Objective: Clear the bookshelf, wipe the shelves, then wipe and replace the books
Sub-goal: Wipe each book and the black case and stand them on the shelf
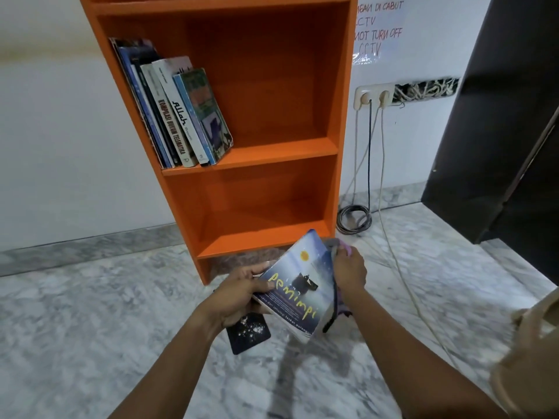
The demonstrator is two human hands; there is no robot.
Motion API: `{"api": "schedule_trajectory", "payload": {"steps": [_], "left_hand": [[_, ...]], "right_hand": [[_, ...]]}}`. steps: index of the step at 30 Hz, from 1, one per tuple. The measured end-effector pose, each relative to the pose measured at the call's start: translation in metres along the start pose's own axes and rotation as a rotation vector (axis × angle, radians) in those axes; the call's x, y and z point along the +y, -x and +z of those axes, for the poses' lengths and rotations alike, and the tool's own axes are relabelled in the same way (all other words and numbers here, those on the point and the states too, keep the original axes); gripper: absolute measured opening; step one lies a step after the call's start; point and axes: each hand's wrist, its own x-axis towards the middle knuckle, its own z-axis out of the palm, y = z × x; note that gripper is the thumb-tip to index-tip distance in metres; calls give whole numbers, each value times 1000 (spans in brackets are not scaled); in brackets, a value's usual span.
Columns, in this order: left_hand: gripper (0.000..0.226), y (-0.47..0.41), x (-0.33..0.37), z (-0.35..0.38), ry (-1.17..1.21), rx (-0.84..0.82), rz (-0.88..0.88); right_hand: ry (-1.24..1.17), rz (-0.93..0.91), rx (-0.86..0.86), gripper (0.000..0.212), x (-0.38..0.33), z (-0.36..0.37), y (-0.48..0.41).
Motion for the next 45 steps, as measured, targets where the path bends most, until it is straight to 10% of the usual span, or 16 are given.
{"api": "schedule_trajectory", "payload": {"steps": [7,16,21,24,29,34,45], "left_hand": [[34,-13,6,-19,230,324,68],[39,-23,-5,0,344,378,148],[50,-20,-4,-3,-416,447,220],[86,-23,15,16,-12,341,257],[78,-21,40,0,412,290,170],[63,-17,32,-17,564,117,215],[56,1,37,4,614,52,170]], "right_hand": [[-939,503,-325,69,9,4,7],[-757,302,-616,44,-31,32,66],[-246,-249,-338,22,-32,36,53],[138,-719,-224,5,-31,44,58],[356,-1129,-297,50,-28,64,85],[144,-1039,-610,57,-53,55,94],[14,-526,-256,52,-71,52,57]]}}
